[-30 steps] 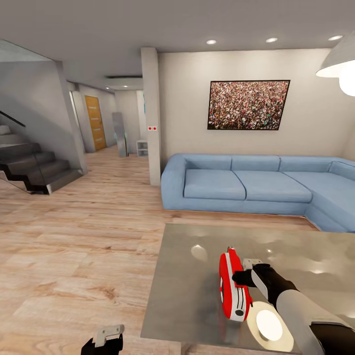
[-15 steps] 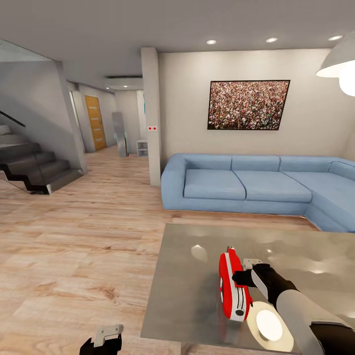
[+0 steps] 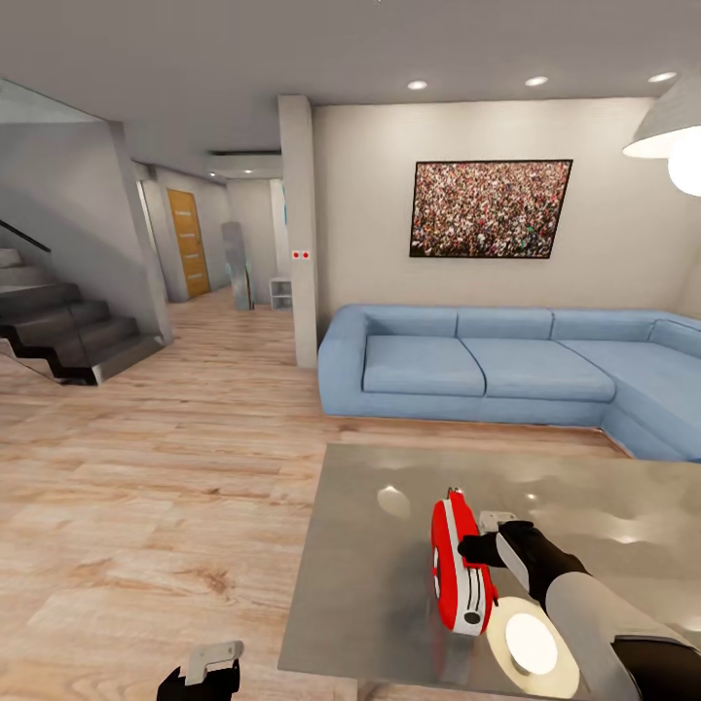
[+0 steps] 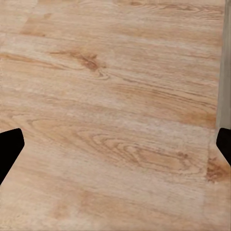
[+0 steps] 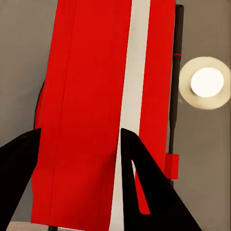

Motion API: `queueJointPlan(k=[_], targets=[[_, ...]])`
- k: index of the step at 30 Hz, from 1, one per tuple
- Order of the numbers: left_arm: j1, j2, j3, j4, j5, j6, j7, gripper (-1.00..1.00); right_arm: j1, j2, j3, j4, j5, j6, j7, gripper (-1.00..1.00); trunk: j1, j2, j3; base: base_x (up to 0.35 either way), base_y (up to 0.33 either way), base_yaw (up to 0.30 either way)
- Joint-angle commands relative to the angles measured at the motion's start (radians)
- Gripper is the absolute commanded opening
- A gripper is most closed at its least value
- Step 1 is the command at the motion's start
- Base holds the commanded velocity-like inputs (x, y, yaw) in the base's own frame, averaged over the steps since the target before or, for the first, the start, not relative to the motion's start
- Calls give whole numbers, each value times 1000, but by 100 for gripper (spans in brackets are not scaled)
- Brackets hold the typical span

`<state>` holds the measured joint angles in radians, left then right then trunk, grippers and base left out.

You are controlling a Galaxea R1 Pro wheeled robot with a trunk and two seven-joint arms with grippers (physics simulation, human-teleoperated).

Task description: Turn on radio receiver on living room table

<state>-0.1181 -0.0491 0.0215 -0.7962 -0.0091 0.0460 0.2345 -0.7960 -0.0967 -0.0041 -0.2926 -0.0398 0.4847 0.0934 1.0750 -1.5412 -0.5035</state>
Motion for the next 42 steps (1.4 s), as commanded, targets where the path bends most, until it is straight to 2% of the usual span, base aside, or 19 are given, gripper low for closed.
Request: queueJointPlan(k=[1, 24, 31, 42], targets=[[0, 0, 0, 0, 0, 0, 0, 100, 0, 0, -1, -1, -1, 0, 1, -100, -4, 7, 3, 0, 0, 0], [0, 3, 0, -6, -1, -2, -1, 100, 0, 0, -1, -3, 8, -1, 3, -100, -92, 168, 75, 0, 0, 0], [0, 1, 1, -6, 7, -45, -4, 100, 0, -1, -1, -3, 9, -1, 3, -100, -119, 217, 97, 0, 0, 0], [0, 1, -3, -6, 3, -68, -2, 100, 0, -1, -1, -3, 9, -1, 3, -100, -119, 217, 97, 0, 0, 0]])
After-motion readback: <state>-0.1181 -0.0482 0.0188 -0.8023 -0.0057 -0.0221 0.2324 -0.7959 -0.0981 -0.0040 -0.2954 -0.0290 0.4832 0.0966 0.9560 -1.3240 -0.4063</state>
